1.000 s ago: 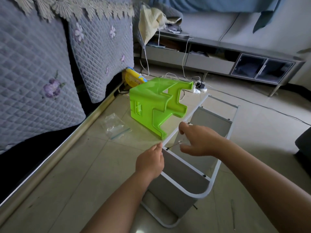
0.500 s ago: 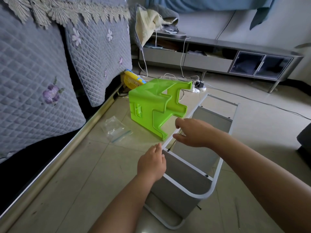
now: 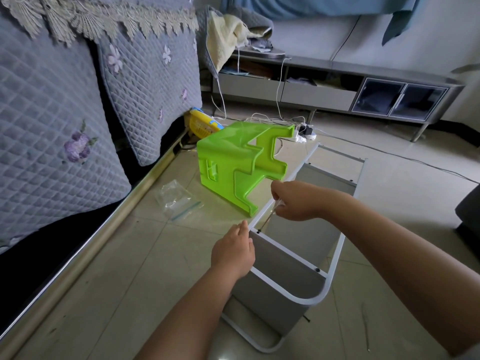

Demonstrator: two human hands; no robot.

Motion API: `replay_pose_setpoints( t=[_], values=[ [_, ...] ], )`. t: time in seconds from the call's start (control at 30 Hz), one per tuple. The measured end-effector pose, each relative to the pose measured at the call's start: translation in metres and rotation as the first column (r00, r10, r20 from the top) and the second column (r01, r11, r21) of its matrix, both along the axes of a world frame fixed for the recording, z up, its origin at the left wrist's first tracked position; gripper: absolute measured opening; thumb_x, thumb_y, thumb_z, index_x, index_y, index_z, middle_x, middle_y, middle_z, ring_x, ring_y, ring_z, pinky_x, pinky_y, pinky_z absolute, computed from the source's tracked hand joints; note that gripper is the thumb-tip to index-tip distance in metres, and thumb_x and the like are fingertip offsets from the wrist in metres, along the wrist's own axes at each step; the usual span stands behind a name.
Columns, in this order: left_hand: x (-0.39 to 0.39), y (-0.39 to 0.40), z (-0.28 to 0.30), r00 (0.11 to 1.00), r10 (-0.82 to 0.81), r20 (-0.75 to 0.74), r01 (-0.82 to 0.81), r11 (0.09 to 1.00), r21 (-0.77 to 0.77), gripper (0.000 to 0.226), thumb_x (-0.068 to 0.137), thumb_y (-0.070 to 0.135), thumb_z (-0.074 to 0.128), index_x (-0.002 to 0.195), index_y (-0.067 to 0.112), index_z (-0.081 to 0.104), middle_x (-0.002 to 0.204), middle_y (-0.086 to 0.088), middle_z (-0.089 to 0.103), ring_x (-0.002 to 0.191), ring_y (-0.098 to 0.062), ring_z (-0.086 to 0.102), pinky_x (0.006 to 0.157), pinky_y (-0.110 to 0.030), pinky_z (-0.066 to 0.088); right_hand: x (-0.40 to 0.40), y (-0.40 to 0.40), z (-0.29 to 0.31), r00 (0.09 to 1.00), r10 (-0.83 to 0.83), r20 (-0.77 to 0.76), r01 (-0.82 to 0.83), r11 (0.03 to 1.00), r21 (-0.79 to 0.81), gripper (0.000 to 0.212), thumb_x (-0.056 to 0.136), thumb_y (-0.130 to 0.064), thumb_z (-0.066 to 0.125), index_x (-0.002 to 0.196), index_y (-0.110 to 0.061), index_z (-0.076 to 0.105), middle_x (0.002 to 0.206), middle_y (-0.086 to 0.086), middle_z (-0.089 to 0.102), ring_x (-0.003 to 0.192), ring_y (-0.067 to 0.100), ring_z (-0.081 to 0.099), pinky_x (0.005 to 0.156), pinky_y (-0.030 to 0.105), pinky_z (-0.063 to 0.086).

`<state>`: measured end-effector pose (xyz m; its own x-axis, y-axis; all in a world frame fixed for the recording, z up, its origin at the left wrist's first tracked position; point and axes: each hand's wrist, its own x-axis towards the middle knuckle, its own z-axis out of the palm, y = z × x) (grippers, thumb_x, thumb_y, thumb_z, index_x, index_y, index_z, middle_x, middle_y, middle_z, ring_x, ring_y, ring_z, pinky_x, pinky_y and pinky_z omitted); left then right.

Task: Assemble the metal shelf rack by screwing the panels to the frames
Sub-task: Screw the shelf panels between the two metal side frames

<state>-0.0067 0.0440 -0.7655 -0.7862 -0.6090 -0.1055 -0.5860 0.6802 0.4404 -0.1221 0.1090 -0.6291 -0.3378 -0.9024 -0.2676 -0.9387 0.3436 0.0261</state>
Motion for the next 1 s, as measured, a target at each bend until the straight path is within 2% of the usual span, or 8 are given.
replay_pose_setpoints(
  t=[0.3, 0.47, 0.6, 0.67, 0.73, 0.77, 0.9, 1.0],
  values=[
    [0.0, 0.001, 0.002, 1.0, 0.011, 0.003, -0.011, 1.0, 0.008, 0.051, 0.101, 0.025, 0.025, 0.149, 0.012, 0.012, 0.154, -0.006, 0.021, 0.136, -0.023, 0.031, 0.104, -0.035, 0.032, 0.003, -0.006, -0.002, 0.975, 0.082, -0.208, -0.075, 0.996, 0.044, 0.041, 0.1, -0.029, 0.033, 0.104, 0.004, 0.057, 0.11, 0.02, 0.06, 0.106, 0.032, 0.056, 0.084, 0.035, 0.044],
    [-0.001, 0.001, 0.002, 1.0, 0.003, -0.005, -0.003, 1.0, 0.004, 0.051, 0.101, 0.024, 0.025, 0.149, 0.012, 0.012, 0.153, -0.006, 0.022, 0.136, -0.024, 0.031, 0.103, -0.035, 0.032, 0.01, -0.003, 0.0, 0.99, 0.098, -0.097, -0.092, 0.994, 0.064, 0.029, 0.097, -0.021, 0.041, 0.118, -0.002, 0.044, 0.118, 0.017, 0.054, 0.107, 0.03, 0.052, 0.083, 0.034, 0.041],
    [-0.001, 0.001, 0.001, 1.0, 0.007, -0.013, -0.007, 1.0, 0.009, 0.051, 0.101, 0.024, 0.025, 0.149, 0.012, 0.012, 0.153, -0.005, 0.023, 0.134, -0.023, 0.033, 0.1, -0.035, 0.034, 0.017, -0.009, 0.002, 0.996, 0.035, -0.085, -0.035, 0.999, -0.001, 0.029, 0.099, -0.022, 0.038, 0.112, 0.0, 0.052, 0.113, 0.017, 0.057, 0.106, 0.03, 0.054, 0.081, 0.032, 0.042],
    [-0.001, 0.002, 0.001, 1.0, 0.007, -0.01, -0.007, 1.0, 0.007, 0.051, 0.101, 0.024, 0.025, 0.149, 0.012, 0.012, 0.153, -0.005, 0.023, 0.134, -0.023, 0.033, 0.1, -0.035, 0.035, 0.013, -0.018, 0.0, 0.996, -0.039, -0.085, 0.039, 0.999, -0.007, 0.031, 0.099, -0.018, 0.037, 0.098, 0.007, 0.056, 0.101, 0.021, 0.059, 0.092, 0.024, 0.063, 0.073, 0.027, 0.047],
    [-0.001, 0.001, 0.002, 1.0, 0.008, -0.012, -0.008, 1.0, 0.003, 0.051, 0.101, 0.023, 0.026, 0.149, 0.013, 0.012, 0.153, -0.005, 0.022, 0.135, -0.023, 0.033, 0.101, -0.035, 0.034, 0.007, -0.025, 0.002, 0.986, -0.156, -0.064, 0.157, 0.987, 0.013, 0.033, 0.096, -0.01, 0.037, 0.068, 0.003, 0.048, 0.07, 0.015, 0.052, 0.046, 0.007, 0.06, 0.046, 0.015, 0.044],
    [-0.001, 0.001, 0.002, 1.0, 0.007, -0.012, -0.007, 1.0, 0.002, 0.051, 0.101, 0.023, 0.026, 0.149, 0.013, 0.011, 0.153, -0.005, 0.022, 0.135, -0.023, 0.032, 0.101, -0.035, 0.034, 0.006, -0.026, 0.002, 0.982, -0.183, -0.051, 0.185, 0.982, 0.028, 0.036, 0.097, -0.008, 0.037, 0.061, -0.003, 0.041, 0.061, 0.008, 0.045, 0.037, 0.006, 0.053, 0.037, 0.014, 0.04],
    [0.0, 0.0, 0.0, 1.0, -0.002, -0.005, 0.002, 1.0, 0.001, 0.052, 0.101, 0.023, 0.025, 0.15, 0.013, 0.01, 0.154, -0.005, 0.021, 0.136, -0.022, 0.031, 0.102, -0.034, 0.033, 0.01, -0.018, 0.003, 0.996, -0.084, 0.009, 0.083, 0.993, 0.085, 0.019, 0.098, -0.022, 0.04, 0.095, -0.004, 0.041, 0.087, 0.01, 0.05, 0.056, 0.024, 0.058, 0.058, 0.03, 0.048],
    [-0.002, 0.0, -0.001, 1.0, -0.001, -0.017, 0.001, 1.0, 0.005, 0.052, 0.101, 0.025, 0.025, 0.15, 0.013, 0.011, 0.153, -0.006, 0.022, 0.136, -0.022, 0.031, 0.103, -0.034, 0.033, 0.018, -0.012, 0.004, 0.996, 0.024, -0.086, -0.014, 0.994, 0.112, 0.024, 0.097, -0.017, 0.041, 0.114, 0.0, 0.045, 0.114, 0.018, 0.055, 0.097, 0.031, 0.057, 0.075, 0.03, 0.041]
  ],
)
